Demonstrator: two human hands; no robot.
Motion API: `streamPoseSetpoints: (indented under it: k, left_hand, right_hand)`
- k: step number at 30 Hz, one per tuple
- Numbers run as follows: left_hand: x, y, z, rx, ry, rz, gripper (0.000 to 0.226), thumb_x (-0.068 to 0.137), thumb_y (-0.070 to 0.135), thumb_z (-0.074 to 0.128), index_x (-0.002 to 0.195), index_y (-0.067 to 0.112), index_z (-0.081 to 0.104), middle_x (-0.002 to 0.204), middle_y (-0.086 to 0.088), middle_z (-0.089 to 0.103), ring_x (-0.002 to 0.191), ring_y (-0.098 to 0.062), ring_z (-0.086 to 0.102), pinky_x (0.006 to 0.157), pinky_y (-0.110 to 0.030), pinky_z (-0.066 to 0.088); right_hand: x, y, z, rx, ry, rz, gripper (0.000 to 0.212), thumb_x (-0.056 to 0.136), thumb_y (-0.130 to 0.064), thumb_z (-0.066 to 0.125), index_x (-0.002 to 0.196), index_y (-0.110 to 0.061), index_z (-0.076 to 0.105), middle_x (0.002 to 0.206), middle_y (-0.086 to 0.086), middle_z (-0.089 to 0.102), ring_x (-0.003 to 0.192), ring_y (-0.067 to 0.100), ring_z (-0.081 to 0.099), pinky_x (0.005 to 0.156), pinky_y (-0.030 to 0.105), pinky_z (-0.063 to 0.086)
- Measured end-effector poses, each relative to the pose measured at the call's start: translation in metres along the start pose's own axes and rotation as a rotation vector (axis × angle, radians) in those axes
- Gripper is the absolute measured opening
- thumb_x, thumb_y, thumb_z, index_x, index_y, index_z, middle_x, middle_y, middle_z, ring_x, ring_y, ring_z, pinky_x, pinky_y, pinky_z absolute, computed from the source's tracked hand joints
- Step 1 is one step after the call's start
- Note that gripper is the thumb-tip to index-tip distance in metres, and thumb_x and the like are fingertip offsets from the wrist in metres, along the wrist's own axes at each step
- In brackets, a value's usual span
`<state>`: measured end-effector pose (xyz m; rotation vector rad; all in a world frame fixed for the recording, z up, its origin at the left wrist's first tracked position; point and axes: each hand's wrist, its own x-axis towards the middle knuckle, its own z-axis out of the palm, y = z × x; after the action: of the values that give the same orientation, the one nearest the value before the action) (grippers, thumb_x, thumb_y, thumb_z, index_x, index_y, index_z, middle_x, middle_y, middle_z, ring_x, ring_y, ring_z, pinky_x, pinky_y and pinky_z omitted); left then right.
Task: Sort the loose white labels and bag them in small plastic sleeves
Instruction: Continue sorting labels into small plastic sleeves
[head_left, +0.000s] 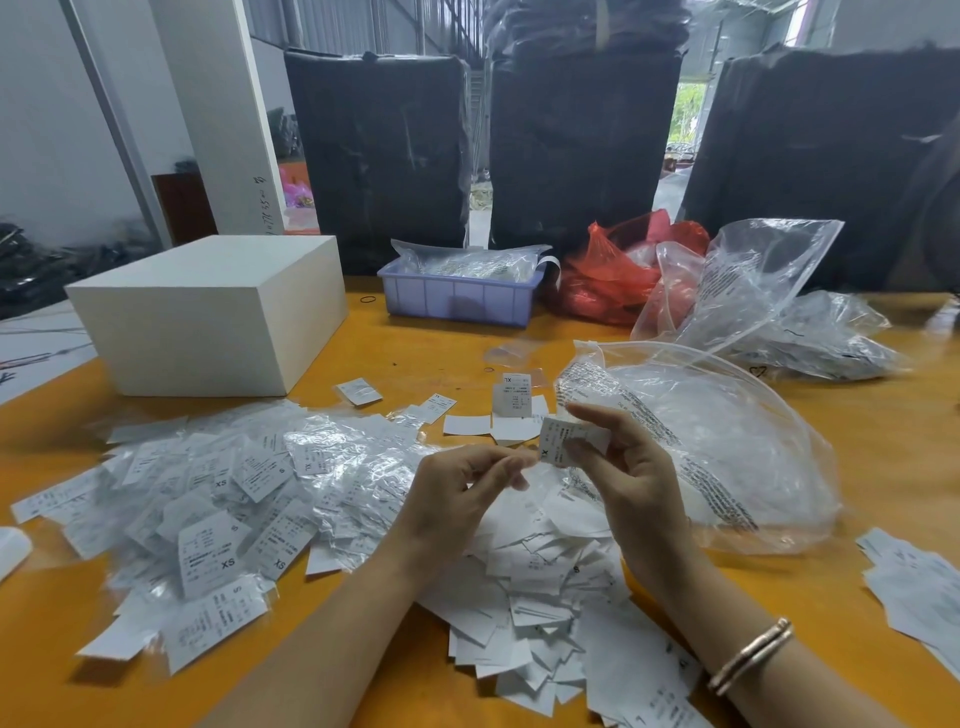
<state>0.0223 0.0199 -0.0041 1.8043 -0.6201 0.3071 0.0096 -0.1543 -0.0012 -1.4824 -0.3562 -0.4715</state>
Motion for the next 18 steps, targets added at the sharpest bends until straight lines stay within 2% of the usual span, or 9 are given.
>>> streamPoseSetpoints:
  k: [5, 7, 10, 14, 16, 18]
  left_hand:
    - [0.001, -0.0003, 0.0003, 0.018, 0.02, -0.013, 0.013, 0.083, 0.036, 0.057, 0.08, 0.03, 0.069, 0.078, 0.006, 0.07, 0.079, -0.011, 0.067, 0.072, -0.041, 0.055]
    - [0.0011, -0.0009, -0.0001, 0.026, 0.018, -0.013, 0.013, 0.083, 0.036, 0.058, 0.079, 0.03, 0.068, 0.078, 0.009, 0.07, 0.078, -0.009, 0.066, 0.068, -0.033, 0.055]
    - [0.0013, -0.0012, 0.0003, 0.006, 0.017, -0.019, 0.017, 0.08, 0.033, 0.063, 0.087, 0.02, 0.071, 0.08, 0.013, 0.069, 0.076, -0.002, 0.066, 0.065, -0.016, 0.05]
    - [0.0011, -0.0024, 0.0019, -0.005, 0.023, -0.03, 0.009, 0.078, 0.027, 0.069, 0.087, 0.025, 0.069, 0.082, 0.016, 0.07, 0.083, -0.001, 0.067, 0.072, -0.014, 0.051]
    - [0.0015, -0.003, 0.0014, -0.016, 0.038, -0.032, 0.008, 0.08, 0.024, 0.07, 0.087, 0.023, 0.068, 0.083, 0.013, 0.071, 0.084, -0.003, 0.067, 0.074, -0.017, 0.053]
    - [0.0023, -0.0026, 0.0001, -0.043, 0.078, -0.041, 0.011, 0.078, 0.028, 0.068, 0.087, 0.023, 0.068, 0.085, 0.013, 0.071, 0.084, -0.004, 0.067, 0.075, -0.021, 0.054]
  right_hand:
    - [-0.0011, 0.0004, 0.0003, -0.048, -0.098, -0.005, 0.04, 0.086, 0.006, 0.059, 0.102, -0.03, 0.066, 0.087, -0.001, 0.066, 0.079, 0.011, 0.062, 0.068, 0.021, 0.053]
    - [-0.0017, 0.0001, -0.0003, -0.094, -0.14, -0.012, 0.043, 0.086, 0.011, 0.056, 0.103, -0.027, 0.065, 0.086, -0.008, 0.066, 0.078, 0.006, 0.06, 0.066, 0.019, 0.05]
    - [-0.0031, -0.0012, 0.001, -0.24, -0.212, -0.044, 0.047, 0.085, 0.013, 0.054, 0.107, -0.027, 0.063, 0.086, -0.012, 0.067, 0.079, 0.004, 0.061, 0.067, 0.019, 0.049]
    - [-0.0036, -0.0013, 0.0057, -0.45, -0.321, -0.139, 0.05, 0.087, 0.004, 0.055, 0.117, -0.036, 0.052, 0.089, -0.015, 0.064, 0.079, 0.002, 0.06, 0.072, 0.019, 0.046]
    - [-0.0038, 0.0005, 0.0073, -0.436, -0.284, -0.096, 0.048, 0.09, -0.004, 0.053, 0.122, -0.039, 0.046, 0.086, -0.009, 0.061, 0.075, 0.006, 0.057, 0.071, 0.025, 0.047]
    - [-0.0026, 0.0012, 0.0061, -0.324, -0.174, -0.01, 0.041, 0.093, -0.007, 0.05, 0.119, -0.038, 0.046, 0.086, -0.002, 0.059, 0.069, 0.01, 0.055, 0.067, 0.028, 0.049]
